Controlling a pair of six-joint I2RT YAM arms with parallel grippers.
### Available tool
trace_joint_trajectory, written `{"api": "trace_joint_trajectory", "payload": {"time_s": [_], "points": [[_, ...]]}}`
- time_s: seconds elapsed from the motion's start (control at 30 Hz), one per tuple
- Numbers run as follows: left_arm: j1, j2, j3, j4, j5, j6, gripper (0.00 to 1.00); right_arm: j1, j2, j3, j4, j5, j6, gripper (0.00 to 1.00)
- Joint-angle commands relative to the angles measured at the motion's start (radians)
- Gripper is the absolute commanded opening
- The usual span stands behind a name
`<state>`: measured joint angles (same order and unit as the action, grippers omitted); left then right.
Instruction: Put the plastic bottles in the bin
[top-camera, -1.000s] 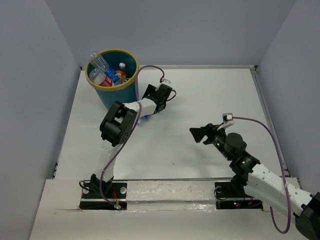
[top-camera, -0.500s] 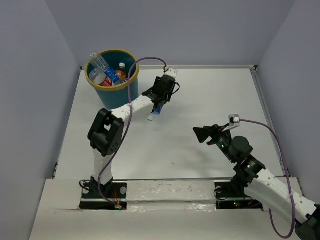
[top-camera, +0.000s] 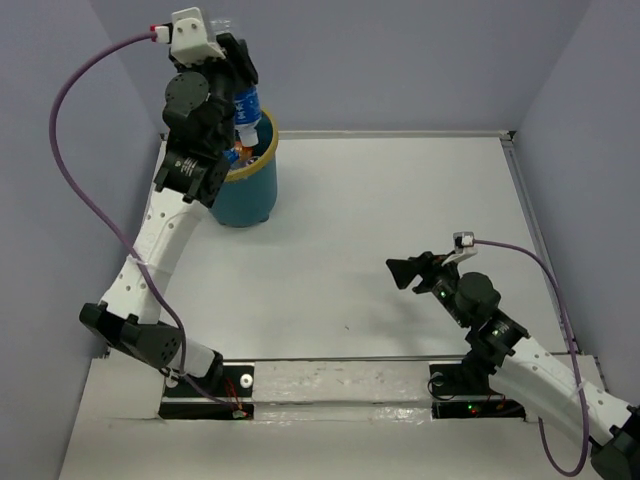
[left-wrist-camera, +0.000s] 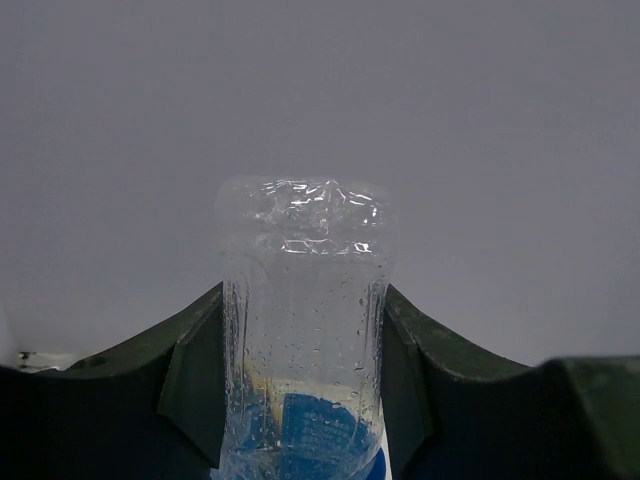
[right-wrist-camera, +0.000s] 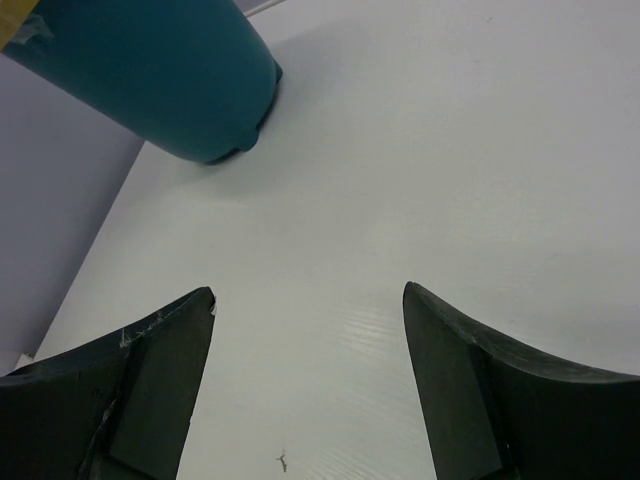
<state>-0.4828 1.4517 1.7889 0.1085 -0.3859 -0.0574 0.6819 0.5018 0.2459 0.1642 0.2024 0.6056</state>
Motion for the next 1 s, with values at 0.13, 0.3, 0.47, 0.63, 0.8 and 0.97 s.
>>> {"api": "trace_joint_trajectory", "payload": {"time_s": [0.13, 0.3, 0.47, 0.63, 0.8, 0.97], "points": [[0.187, 0.180, 0.082, 0.131, -0.025, -0.067, 0.31, -0.001, 0.030, -0.003, 0.084, -0.073, -0.050, 0.81], [0.251, 0.275, 0.102, 0.243, -0.080, -0.105, 0.31, -0.001, 0.041, -0.003, 0.115, -0.132, -0.073, 0.82], [0.263, 0.377, 0.113, 0.350, -0.163, -0.055, 0.31, -0.001, 0.046, -0.010, 0.129, -0.164, -0.083, 0.82], [0.263, 0.365, -0.072, 0.499, -0.194, -0.070, 0.31, -0.001, 0.050, -0.011, 0.158, -0.179, -0.086, 0.82], [0.259, 0.288, -0.279, 0.638, -0.183, -0.125, 0.45, -0.001, 0.084, -0.008, 0.207, -0.195, -0.089, 0.82], [0.233, 0.197, -0.434, 0.708, -0.179, -0.118, 0.92, -0.001, 0.130, -0.013, 0.296, -0.231, -0.069, 0.82]]}}
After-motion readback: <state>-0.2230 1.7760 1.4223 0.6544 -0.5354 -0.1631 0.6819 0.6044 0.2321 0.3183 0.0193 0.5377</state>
